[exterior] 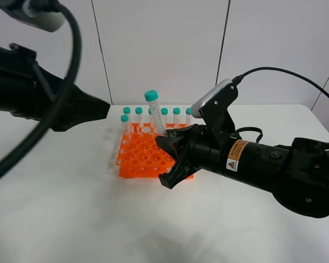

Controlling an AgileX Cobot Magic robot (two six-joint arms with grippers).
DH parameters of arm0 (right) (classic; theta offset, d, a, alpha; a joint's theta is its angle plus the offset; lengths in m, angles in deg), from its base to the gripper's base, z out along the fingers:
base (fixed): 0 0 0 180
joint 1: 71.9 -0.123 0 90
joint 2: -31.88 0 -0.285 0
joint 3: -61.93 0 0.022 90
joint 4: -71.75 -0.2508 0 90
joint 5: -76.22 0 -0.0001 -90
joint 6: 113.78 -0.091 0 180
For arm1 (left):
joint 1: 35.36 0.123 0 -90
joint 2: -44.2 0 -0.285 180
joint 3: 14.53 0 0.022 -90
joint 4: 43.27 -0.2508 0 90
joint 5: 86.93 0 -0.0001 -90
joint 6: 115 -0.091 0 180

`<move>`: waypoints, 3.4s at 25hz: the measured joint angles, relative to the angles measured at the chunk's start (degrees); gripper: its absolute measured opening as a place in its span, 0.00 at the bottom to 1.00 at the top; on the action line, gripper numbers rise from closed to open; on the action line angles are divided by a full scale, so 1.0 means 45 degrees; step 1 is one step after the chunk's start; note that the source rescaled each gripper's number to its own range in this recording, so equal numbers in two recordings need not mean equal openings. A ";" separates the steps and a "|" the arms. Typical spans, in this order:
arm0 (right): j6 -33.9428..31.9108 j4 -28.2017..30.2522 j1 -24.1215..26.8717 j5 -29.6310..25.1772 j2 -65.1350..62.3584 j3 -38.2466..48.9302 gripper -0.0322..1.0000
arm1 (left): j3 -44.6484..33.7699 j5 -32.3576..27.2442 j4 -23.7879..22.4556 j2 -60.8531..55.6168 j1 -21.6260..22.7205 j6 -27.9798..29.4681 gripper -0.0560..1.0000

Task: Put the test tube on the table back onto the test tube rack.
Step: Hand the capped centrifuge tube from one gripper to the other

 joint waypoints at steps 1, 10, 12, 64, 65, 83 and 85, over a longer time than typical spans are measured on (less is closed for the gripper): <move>0.0000 0.0007 0.0000 0.0000 0.0000 0.0000 0.04 | 0.0000 0.0226 0.0251 0.0294 0.0000 -0.0290 0.82; 0.0145 0.0007 0.0000 0.0000 0.0000 0.0000 0.04 | 0.0274 0.1273 0.1593 0.1965 0.0000 -0.1373 0.82; 0.0172 0.0007 0.0000 0.0000 0.0000 0.0000 0.04 | 0.0625 0.1304 0.1674 0.2304 0.0000 -0.1522 0.82; 0.0226 -0.0018 0.0000 0.0096 0.0000 0.0000 0.04 | 0.2065 0.1606 0.7091 0.4779 -0.1031 -0.5479 0.70; 0.0227 -0.0018 0.0000 0.0096 0.0000 0.0000 0.04 | 0.2065 0.1579 0.7091 0.4779 -0.1031 -0.5479 0.70; 0.0479 -0.0588 0.0548 0.0103 0.0000 0.0000 0.04 | 0.2065 0.1615 0.7091 0.4779 -0.0597 -0.5555 0.56; 0.0479 -0.0588 0.0548 0.0169 0.0000 0.0000 0.04 | 0.2065 0.1625 0.7091 0.4779 -0.0597 -0.5569 0.51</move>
